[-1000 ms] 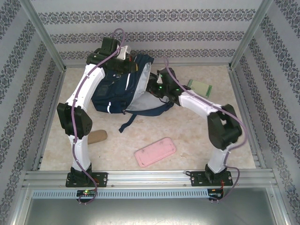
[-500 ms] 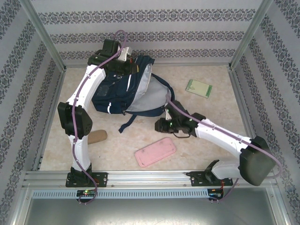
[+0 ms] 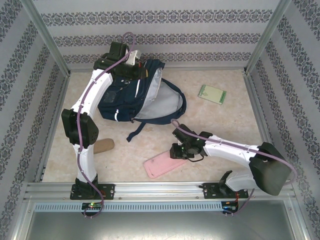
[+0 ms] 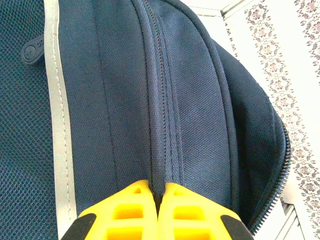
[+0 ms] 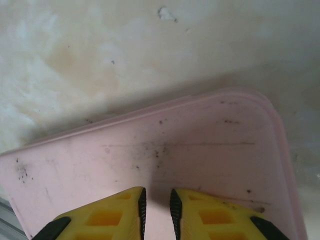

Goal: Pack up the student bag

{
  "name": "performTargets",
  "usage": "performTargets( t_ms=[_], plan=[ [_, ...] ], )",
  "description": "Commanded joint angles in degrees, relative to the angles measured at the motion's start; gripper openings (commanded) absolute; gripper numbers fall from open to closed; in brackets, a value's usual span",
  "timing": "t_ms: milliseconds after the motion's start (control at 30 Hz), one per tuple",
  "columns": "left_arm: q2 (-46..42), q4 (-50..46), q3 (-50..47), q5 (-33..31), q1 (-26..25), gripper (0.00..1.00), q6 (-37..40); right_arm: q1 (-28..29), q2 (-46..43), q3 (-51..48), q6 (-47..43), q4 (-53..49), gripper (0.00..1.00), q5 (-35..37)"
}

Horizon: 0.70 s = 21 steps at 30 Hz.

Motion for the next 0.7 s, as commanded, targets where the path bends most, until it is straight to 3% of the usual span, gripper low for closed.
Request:
performTargets(
  t_ms=[0, 367, 533, 667],
  plan=[
    [-1.8, 4.8, 0.1, 1.6, 0.1, 0.00, 0.8, -4.2, 3.5, 0.9, -3.9, -1.9, 0.25, 3.4],
    [-1.9, 4.4, -0.4, 1.0, 0.1, 0.00, 0.5, -21.4, 10.7, 10.7, -15.9, -6.4, 0.26, 9.0],
    [-2.0, 4.3, -0.4, 0.6, 0.0, 0.00, 0.6, -25.0, 14.7, 19.4, -20.7, -9.2, 0.31, 10.7],
    [-2.2, 4.1, -0.9, 0.4, 0.0, 0.00, 0.7, -23.9, 14.4, 23.8, -20.4, -12.1, 0.39, 10.0]
  ],
)
